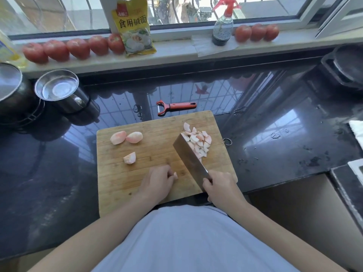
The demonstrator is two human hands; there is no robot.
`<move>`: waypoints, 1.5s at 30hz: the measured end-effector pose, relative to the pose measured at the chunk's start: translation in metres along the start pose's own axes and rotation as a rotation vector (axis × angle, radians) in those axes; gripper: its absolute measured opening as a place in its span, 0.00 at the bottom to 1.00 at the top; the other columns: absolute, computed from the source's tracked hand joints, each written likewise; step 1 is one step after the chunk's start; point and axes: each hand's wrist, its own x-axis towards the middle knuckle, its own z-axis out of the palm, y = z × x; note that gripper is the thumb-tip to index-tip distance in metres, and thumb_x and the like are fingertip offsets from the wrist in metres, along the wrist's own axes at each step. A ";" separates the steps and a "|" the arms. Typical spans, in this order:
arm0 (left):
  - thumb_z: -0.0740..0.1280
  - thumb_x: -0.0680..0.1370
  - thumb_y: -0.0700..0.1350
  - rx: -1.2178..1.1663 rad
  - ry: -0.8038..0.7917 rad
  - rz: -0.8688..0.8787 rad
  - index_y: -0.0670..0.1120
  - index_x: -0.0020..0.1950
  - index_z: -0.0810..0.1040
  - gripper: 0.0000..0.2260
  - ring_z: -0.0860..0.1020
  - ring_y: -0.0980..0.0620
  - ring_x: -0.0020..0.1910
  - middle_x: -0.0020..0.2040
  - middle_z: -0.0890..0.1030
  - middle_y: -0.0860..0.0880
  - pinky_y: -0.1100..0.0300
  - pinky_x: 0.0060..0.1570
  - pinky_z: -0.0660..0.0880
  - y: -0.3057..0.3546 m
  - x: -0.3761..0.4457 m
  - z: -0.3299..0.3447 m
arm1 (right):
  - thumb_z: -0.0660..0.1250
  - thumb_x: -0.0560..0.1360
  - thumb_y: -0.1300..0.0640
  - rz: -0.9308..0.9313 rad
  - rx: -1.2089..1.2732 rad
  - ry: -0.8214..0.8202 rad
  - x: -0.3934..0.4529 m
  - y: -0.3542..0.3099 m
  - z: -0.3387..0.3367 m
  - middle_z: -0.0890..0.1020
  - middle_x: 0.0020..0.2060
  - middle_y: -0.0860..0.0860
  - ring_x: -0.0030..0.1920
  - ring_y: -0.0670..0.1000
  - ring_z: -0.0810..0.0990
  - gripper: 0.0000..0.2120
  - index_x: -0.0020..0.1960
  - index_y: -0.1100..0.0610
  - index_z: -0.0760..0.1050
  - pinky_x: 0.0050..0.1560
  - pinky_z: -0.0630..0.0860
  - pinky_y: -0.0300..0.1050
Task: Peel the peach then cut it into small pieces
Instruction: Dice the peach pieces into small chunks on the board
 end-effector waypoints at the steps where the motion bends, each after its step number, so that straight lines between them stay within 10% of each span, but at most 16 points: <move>1: 0.66 0.83 0.53 0.002 -0.004 -0.025 0.54 0.40 0.76 0.12 0.77 0.53 0.44 0.44 0.80 0.53 0.60 0.35 0.66 0.001 0.001 0.002 | 0.60 0.80 0.57 -0.018 -0.013 -0.004 -0.001 -0.001 0.001 0.80 0.35 0.57 0.34 0.60 0.82 0.13 0.38 0.60 0.71 0.35 0.79 0.57; 13: 0.67 0.81 0.53 -0.177 -0.004 -0.191 0.53 0.41 0.77 0.10 0.83 0.47 0.39 0.43 0.83 0.49 0.50 0.43 0.82 0.001 0.004 0.015 | 0.59 0.81 0.56 -0.289 -0.313 -0.057 -0.011 -0.009 0.012 0.64 0.28 0.46 0.34 0.57 0.71 0.21 0.34 0.49 0.54 0.37 0.65 0.47; 45: 0.66 0.79 0.45 -0.167 0.098 -0.080 0.49 0.46 0.77 0.03 0.80 0.42 0.44 0.44 0.82 0.47 0.49 0.45 0.80 0.008 0.000 0.019 | 0.58 0.81 0.57 -0.202 -0.385 -0.096 -0.020 -0.015 0.008 0.73 0.35 0.52 0.41 0.60 0.78 0.09 0.42 0.57 0.67 0.37 0.68 0.47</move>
